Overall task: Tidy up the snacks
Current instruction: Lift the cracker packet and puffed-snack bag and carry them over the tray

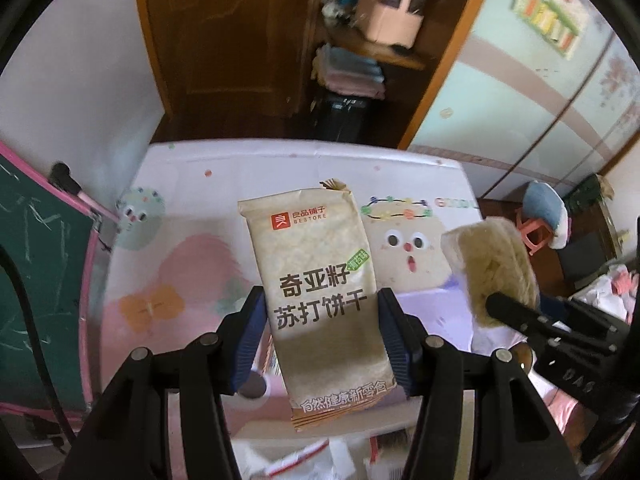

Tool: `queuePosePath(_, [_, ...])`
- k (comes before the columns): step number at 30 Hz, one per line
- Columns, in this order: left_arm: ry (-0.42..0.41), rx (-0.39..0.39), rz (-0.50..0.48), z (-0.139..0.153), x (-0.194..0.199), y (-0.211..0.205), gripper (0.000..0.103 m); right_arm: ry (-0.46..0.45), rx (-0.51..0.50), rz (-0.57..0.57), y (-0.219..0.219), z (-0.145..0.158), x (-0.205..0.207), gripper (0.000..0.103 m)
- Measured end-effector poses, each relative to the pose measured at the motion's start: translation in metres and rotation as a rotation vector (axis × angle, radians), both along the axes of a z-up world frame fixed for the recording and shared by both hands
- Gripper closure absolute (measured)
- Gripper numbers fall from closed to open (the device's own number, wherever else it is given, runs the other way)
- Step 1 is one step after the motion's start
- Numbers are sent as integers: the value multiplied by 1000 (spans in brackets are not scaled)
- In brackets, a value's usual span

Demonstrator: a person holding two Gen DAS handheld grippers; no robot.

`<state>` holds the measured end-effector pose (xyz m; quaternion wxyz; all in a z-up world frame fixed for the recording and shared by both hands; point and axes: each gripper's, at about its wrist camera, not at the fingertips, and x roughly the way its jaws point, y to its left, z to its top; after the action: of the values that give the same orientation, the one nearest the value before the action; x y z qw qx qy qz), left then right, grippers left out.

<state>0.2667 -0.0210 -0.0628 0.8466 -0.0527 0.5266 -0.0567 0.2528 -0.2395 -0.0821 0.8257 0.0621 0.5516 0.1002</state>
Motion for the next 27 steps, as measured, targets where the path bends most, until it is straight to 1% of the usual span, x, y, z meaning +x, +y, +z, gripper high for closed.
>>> queuePosePath(4, [-71,34,-39,46,-45,6,49,-69,21,10,0,41,-34,62])
queuePosePath(7, [-105,52,-61,68,-78,6,49,-112,44,18,-2,67,-63,62])
queuePosePath(9, [-119,60,-74,81,-101,6,49,-136,52,23,-2,81,-83,62])
queuePosePath(13, [-141,62,-90,96,-138,5,49,-167,66,34,-2,99,-117,62])
queuePosePath(18, [-159,73,-105,102,-180,2,49,-185,66,29,-1,106,-153,62])
queuePosePath(19, [-160,73,-106,100,-183,-1,49,-186,62,26,-1,106,-160,62])
queuePosePath(21, [-156,63,-111,96,-195,-4,49,-189,54,22,-1,104,-170,62])
queuePosePath(24, [-144,45,-109,86,-203,-8,49,-187,39,7,0,97,-186,62])
queuePosePath(27, [-128,43,-104,71,-212,-12,49,-184,30,-7,0,89,-198,62])
